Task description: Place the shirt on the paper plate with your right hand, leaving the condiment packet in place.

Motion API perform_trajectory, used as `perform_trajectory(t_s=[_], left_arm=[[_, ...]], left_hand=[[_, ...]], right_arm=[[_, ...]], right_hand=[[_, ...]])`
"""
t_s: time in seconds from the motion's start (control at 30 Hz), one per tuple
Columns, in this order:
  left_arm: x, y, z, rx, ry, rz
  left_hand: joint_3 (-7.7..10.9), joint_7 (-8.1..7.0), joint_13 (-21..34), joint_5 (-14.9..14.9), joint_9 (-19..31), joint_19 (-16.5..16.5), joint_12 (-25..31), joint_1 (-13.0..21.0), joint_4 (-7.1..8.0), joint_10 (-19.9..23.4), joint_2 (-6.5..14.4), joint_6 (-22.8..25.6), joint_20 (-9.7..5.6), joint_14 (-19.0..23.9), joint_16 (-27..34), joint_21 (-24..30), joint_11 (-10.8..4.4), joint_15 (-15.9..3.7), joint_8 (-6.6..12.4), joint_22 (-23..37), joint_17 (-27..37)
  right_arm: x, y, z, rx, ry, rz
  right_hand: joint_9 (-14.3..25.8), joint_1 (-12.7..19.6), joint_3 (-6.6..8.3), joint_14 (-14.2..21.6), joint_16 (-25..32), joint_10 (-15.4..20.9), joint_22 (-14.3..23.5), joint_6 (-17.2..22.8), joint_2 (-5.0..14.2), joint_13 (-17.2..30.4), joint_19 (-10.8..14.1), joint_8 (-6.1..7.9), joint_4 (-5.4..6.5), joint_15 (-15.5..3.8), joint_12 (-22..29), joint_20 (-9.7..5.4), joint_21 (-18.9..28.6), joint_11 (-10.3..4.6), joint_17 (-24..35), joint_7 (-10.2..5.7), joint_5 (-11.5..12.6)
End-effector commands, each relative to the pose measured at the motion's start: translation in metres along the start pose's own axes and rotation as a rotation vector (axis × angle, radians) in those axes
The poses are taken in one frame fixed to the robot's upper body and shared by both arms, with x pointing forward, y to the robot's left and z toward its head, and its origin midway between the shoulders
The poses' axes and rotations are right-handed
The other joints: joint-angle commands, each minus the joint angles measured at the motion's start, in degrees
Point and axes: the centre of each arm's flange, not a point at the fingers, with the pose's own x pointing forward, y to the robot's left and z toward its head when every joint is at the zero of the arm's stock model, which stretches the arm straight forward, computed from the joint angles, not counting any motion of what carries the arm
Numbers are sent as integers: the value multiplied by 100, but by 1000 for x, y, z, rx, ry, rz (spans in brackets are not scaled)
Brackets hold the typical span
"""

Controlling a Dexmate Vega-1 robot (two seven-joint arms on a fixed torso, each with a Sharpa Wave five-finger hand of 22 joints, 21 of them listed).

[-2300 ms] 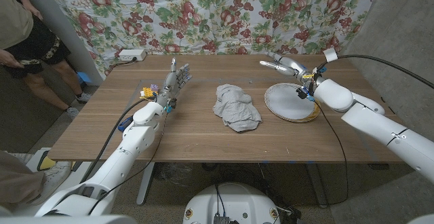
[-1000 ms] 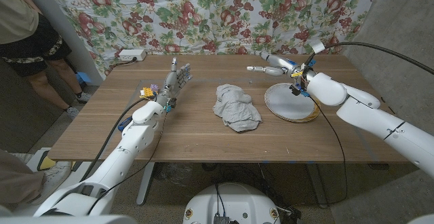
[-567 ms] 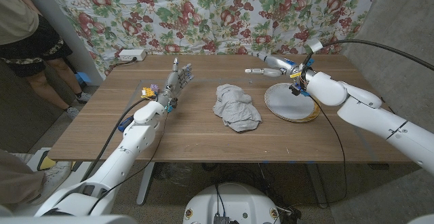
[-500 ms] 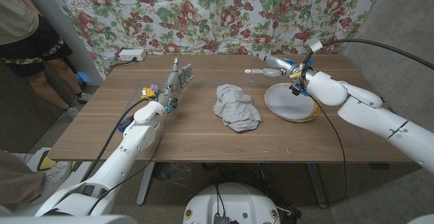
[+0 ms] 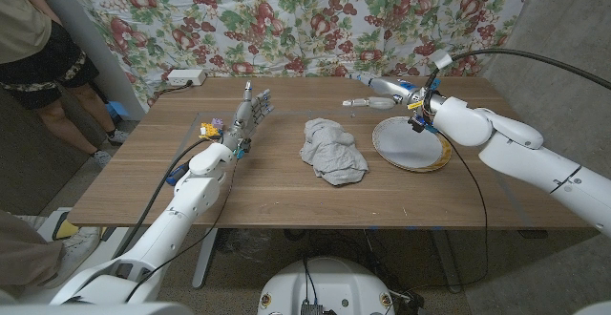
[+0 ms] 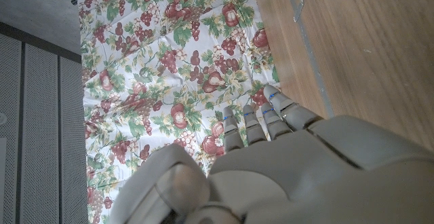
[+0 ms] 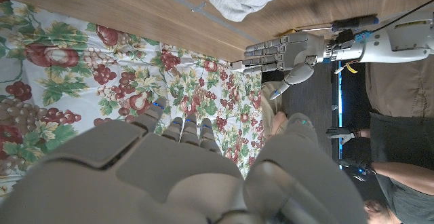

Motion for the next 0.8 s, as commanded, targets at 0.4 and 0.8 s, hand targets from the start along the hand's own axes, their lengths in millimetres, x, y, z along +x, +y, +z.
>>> perform_trajectory(t_s=[0.4, 0.8], left_arm=[[-1, -2, -1, -4, 7, -1], [-3, 0, 1, 10, 4, 6]], left_hand=[[-29, 23, 26, 8, 14, -16, 42, 79, 1, 87, -17, 70, -310, -21, 19, 43, 20, -416, 11, 14, 15], [-31, 30, 26, 5, 15, -13, 41, 78, 5, 90, -15, 90, -313, -26, 18, 45, 25, -423, 16, 14, 15]], right_arm=[[9, 1, 18, -124, -51, 60], [14, 3, 21, -191, -47, 74]], right_hand=[[16, 61, 7, 4, 17, -48, 9, 49, 48, 9, -38, 7, -32, 26, 9, -13, -12, -16, 19, -10, 75], [17, 74, 1, 35, 28, -33, 11, -145, 70, 11, -15, -63, -33, 44, 22, 35, -2, -38, 21, -6, 90]])
